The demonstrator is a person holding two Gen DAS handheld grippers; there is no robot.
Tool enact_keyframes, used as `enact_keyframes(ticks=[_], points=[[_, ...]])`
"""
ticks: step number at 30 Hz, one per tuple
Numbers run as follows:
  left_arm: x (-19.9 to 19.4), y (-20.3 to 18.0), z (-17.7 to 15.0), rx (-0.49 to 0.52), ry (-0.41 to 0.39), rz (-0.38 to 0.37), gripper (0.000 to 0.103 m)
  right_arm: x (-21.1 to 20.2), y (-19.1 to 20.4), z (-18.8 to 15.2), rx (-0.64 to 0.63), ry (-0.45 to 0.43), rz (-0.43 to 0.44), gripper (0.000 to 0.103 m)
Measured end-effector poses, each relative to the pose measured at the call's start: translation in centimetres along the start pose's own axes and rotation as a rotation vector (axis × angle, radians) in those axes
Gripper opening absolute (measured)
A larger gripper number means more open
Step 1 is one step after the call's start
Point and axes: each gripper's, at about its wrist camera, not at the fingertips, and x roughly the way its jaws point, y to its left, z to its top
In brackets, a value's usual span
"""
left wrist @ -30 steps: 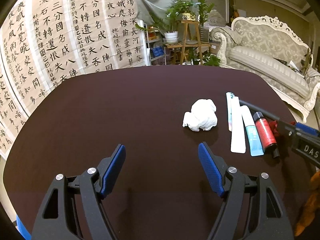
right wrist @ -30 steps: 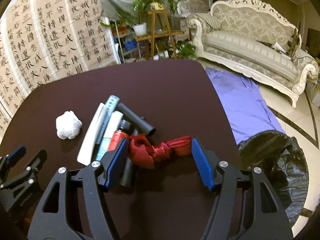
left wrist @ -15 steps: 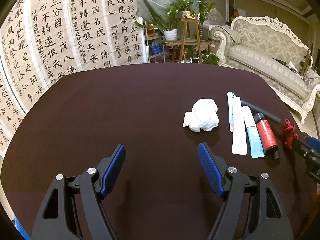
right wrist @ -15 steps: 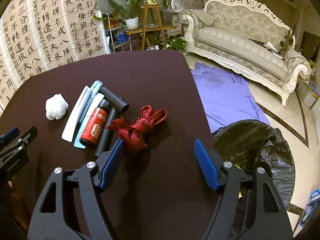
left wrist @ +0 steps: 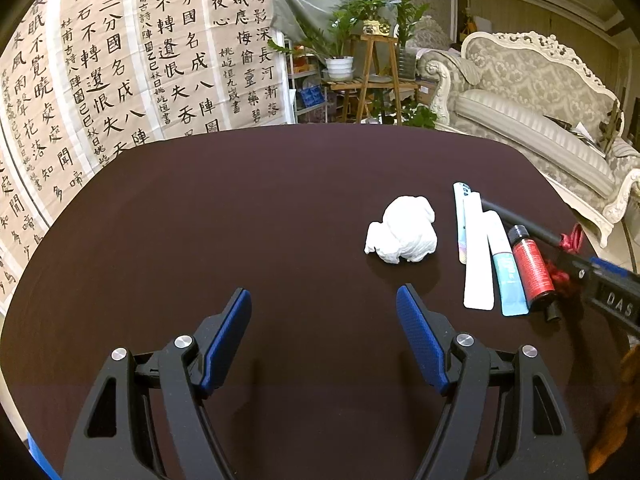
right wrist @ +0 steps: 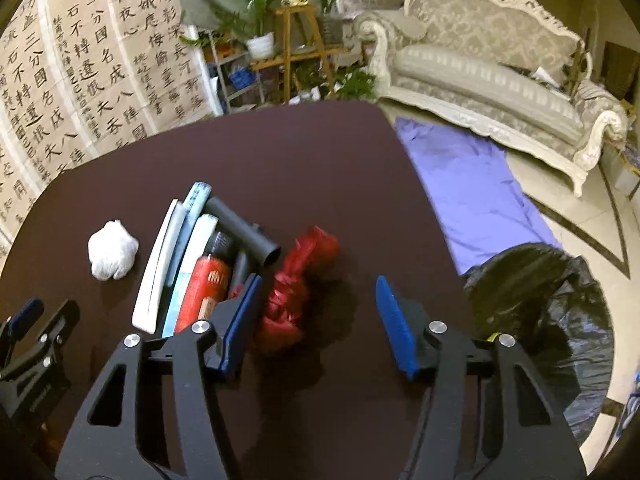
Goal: Collect trash
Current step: 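Grasp the red cloth with the right gripper, then grasp the white tissue with the left gripper while the right gripper holds the red cloth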
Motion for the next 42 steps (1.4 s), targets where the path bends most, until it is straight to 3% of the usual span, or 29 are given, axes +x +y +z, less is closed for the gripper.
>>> enact_keyframes(ticks=[6, 11, 13, 14, 17, 19, 22, 28, 31, 42], points=[[0.1, -0.4, 0.1, 0.01, -0.003, -0.006, 0.073, -1.2, -0.5, 0.1, -0.042, -0.011, -0.01, 0.03], [0.4, -0.7, 0.3, 0.019, -0.004, -0.009, 0.073, -0.7, -0.4, 0.4, -0.02, 0.0, 0.013, 0.031], [0.4, -0.7, 0.3, 0.018, -0.002, -0.009, 0.073, -0.4, -0.4, 0.2, -0.004, 0.006, 0.025, 0.043], [0.5, -0.8, 0.3, 0.018, 0.0, -0.009, 0.073, -0.2, -0.3, 0.0, 0.013, 0.01, 0.033, 0.054], [0.5, -0.8, 0.4, 0.015, 0.003, -0.011, 0.073, 0.2, -0.4, -0.5, 0.021, 0.019, 0.048, 0.057], [0.6, -0.8, 0.4, 0.014, 0.006, -0.013, 0.074, 0.1, -0.1, -0.6, 0.005, 0.017, 0.059, 0.05], [0.7, -0.7, 0.5, 0.014, 0.008, -0.02, 0.074, -0.3, 0.1, -0.6, -0.008, 0.014, 0.095, 0.023], [0.9, -0.8, 0.9, 0.012, 0.001, -0.031, 0.074, -1.6, 0.2, -0.3, -0.072, -0.033, 0.001, 0.02], [1.1, -1.2, 1.2, 0.024, -0.005, -0.036, 0.075, -0.9, -0.1, -0.1, -0.095, -0.016, -0.032, 0.02], [2.9, -2.1, 2.9, 0.044, 0.003, -0.069, 0.077, 1.0, -1.0, 0.5, -0.062, 0.005, 0.001, 0.021]])
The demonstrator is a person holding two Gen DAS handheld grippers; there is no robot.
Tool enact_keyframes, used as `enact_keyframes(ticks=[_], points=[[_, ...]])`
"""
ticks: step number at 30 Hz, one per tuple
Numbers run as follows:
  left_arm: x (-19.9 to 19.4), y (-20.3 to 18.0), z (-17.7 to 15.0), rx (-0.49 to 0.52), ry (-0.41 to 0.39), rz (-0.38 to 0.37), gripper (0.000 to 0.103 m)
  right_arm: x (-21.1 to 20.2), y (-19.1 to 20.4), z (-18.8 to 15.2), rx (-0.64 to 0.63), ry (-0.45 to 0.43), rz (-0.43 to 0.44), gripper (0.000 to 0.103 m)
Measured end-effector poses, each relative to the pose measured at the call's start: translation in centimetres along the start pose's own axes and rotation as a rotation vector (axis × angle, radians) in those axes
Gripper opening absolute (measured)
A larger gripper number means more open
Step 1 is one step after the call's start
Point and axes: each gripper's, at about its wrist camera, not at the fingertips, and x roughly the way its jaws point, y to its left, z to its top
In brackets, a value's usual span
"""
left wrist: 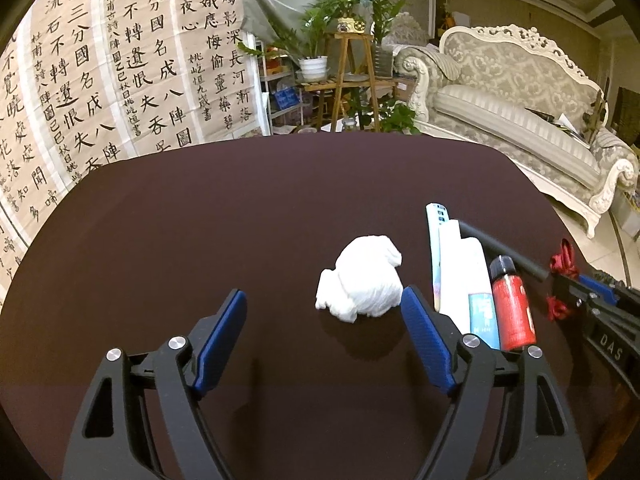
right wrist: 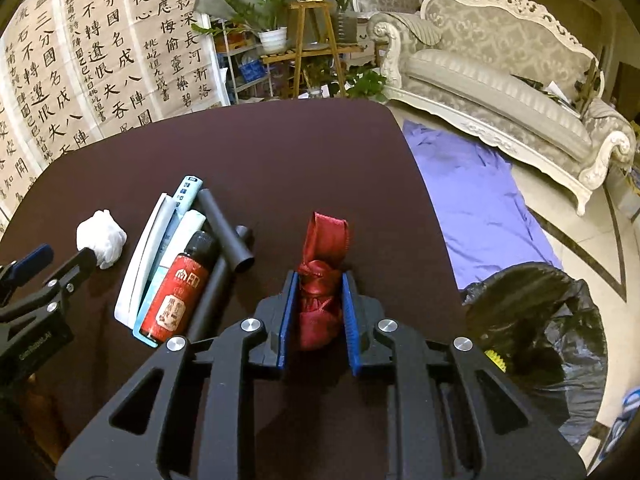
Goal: Collect trash
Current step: 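Grasp the white tissue with the left gripper while the right gripper holds the red cloth, then carry the tissue and red cloth over the black trash bag and open both grippers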
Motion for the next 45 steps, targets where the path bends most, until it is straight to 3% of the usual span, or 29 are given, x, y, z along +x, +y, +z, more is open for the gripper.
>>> enact_keyframes(ticks=[4, 9, 11, 14, 27, 37, 45], points=[[0.6, 0.0, 0.4, -0.002, 0.008, -0.008, 0.077, 0.1, -0.1, 0.0, 0.003, 0.003, 0.011, 0.021], [0.9, -0.1, 0.3, 0.009, 0.027, -0.045, 0.054, 0.0, -0.1, -0.1, 0.004, 0.003, 0.013, 0.022], [0.9, -0.2, 0.2, 0.02, 0.028, -0.066, 0.038, 0.0, -0.1, -0.1, 0.005, 0.003, 0.017, 0.022], [0.7, -0.4, 0.2, 0.031, 0.023, -0.072, 0.034, 0.0, 0.1, 0.1, 0.006, 0.002, 0.016, 0.021], [-3.0, -1.1, -1.5, 0.044, -0.045, -0.051, 0.03, -4.0, -0.7, -1.9, 0.025, -0.053, 0.029, 0.021], [-7.2, -5.5, -3.0, 0.084, -0.104, -0.142, 0.03, -8.0, -4.6, -5.5, 0.063, -0.087, -0.046, 0.021], [-8.6, -11.3, -3.7, 0.163, -0.128, -0.22, 0.03, -10.1, -9.5, -8.0, 0.136, -0.104, -0.128, 0.021]])
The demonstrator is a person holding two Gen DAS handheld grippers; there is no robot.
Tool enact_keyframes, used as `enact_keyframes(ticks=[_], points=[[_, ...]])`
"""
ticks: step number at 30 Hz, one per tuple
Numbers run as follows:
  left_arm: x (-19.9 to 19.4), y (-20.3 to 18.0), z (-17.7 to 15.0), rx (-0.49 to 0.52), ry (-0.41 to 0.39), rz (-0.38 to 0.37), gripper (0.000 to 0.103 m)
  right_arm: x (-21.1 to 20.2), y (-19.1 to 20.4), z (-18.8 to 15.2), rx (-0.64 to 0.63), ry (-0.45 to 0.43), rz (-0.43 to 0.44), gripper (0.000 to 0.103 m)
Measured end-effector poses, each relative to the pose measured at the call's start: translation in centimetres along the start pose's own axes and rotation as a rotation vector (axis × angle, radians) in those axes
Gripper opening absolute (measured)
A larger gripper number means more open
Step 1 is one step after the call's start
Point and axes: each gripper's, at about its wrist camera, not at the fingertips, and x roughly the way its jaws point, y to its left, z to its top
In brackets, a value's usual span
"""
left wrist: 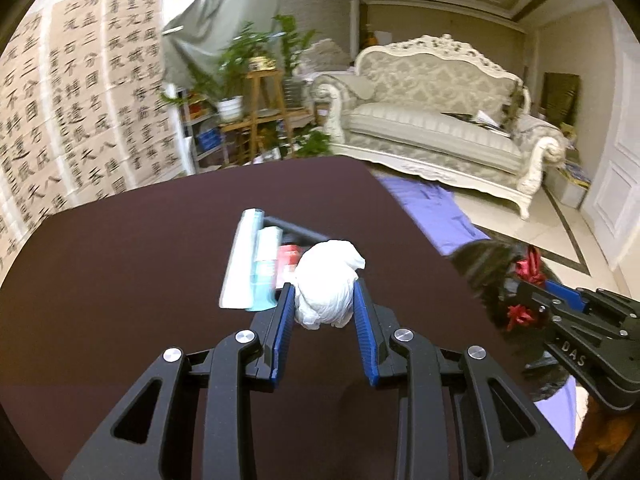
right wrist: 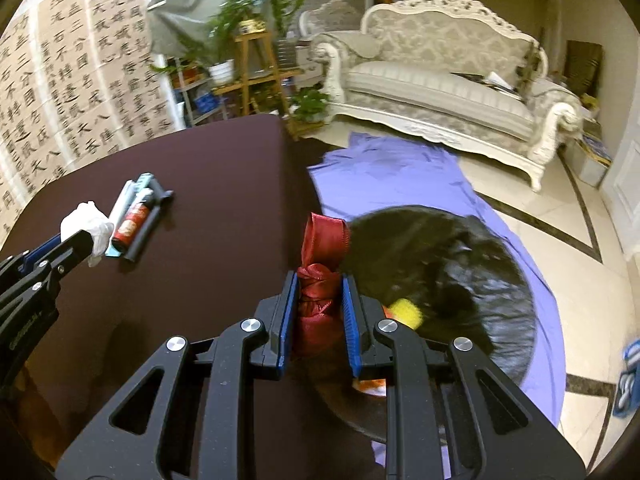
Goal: Collect trash
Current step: 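Carry the tissue and red cloth over the black trash bag and open both grippers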
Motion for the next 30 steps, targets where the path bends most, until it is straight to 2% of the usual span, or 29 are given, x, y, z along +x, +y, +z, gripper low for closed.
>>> enact_keyframes(ticks=[9, 14, 30], points=[[1.2, -6.8, 0.6, 0.097, -0.017, -0.078, 0.03, -0.4, -4.9, -0.3, 0.064, -0.025, -0.075, 0.021], [1.8, -10.0, 0.4, 0.143, -0.016, -0.096, 0.03, -0.2, -7.2, -0.6, 0.087, -0.026, -0.092, 0.021], [5.0, -14.6, 0.8, 0.207, 0.033, -0.08, 0.031, 1.4, -10.0, -0.6, 0.128, -0.008, -0.098, 0.022]])
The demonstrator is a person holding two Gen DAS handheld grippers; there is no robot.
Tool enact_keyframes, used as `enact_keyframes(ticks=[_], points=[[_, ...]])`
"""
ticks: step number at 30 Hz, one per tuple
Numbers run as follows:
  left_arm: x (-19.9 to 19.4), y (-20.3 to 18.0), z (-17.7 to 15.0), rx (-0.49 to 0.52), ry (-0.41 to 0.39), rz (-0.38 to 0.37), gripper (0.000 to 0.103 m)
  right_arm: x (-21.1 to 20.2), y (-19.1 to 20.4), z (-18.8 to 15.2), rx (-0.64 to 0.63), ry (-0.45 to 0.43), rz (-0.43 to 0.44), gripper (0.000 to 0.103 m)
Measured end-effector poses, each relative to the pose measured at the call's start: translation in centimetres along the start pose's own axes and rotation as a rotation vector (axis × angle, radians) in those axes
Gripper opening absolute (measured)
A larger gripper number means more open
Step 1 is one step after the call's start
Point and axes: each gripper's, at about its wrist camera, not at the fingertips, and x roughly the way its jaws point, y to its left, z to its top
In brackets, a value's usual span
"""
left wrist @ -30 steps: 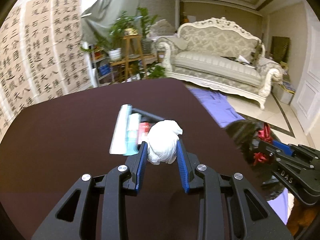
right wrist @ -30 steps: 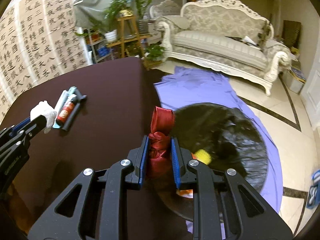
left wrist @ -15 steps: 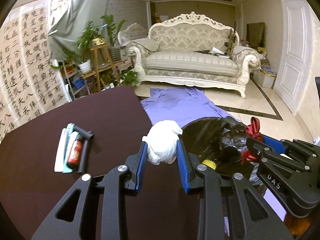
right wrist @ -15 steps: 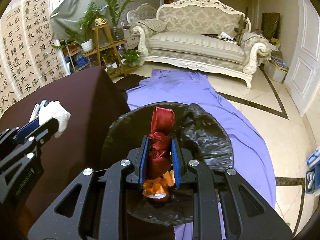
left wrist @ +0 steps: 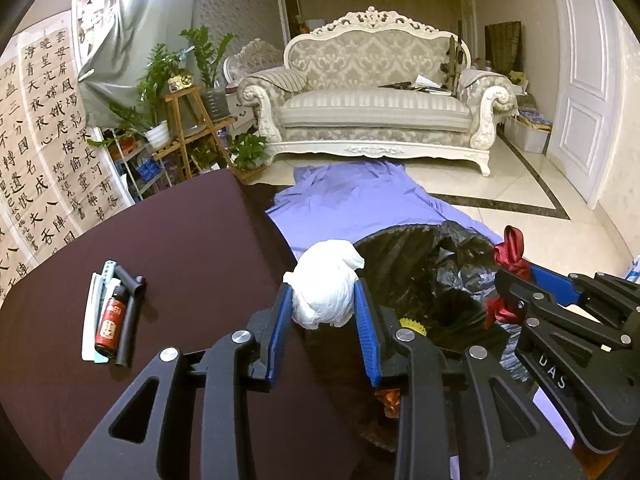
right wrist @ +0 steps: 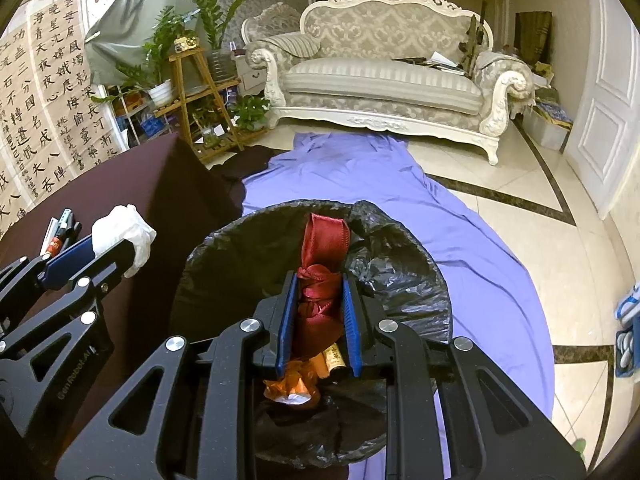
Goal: Collect trash
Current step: 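Carry the tissue and red cloth over the black trash bag and open both grippers, then move both open grippers back over the table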
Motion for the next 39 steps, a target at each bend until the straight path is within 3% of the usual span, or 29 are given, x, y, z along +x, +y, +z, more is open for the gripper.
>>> enact_keyframes(ticks=[3, 4, 5, 6, 10, 20, 39], points=[[0.5, -0.4, 0.1, 0.006, 0.014, -0.005, 0.039, 0.2, -0.5, 0.0, 0.01, 0.001, -0.002, 0.024], [0.6, -0.4, 0.1, 0.009, 0.017, -0.006, 0.047, 0.2, -0.7, 0.1, 0.014, 0.0, -0.002, 0.028], [0.7, -0.5, 0.0, 0.012, 0.019, -0.005, 0.058, 0.1, -0.8, 0.1, 0.02, -0.007, -0.008, 0.04], [0.6, -0.5, 0.0, 0.013, 0.019, -0.005, 0.062, 0.0, -0.8, 0.1, 0.023, -0.011, -0.012, 0.046], [0.6, -0.5, -0.1, 0.007, 0.005, 0.005, 0.071, 0.0, -1.2, 0.0, 0.033, -0.01, -0.023, 0.046], [-1.0, 2.5, -1.1, -0.035, -0.01, 0.063, 0.074, -0.2, 0.2, 0.0, 0.024, 0.002, 0.002, 0.048], [-4.6, 15.9, -6.1, -0.213, 0.047, 0.303, 0.074, 0.0, 14.5, -0.4, -0.183, 0.057, 0.224, 0.048]])
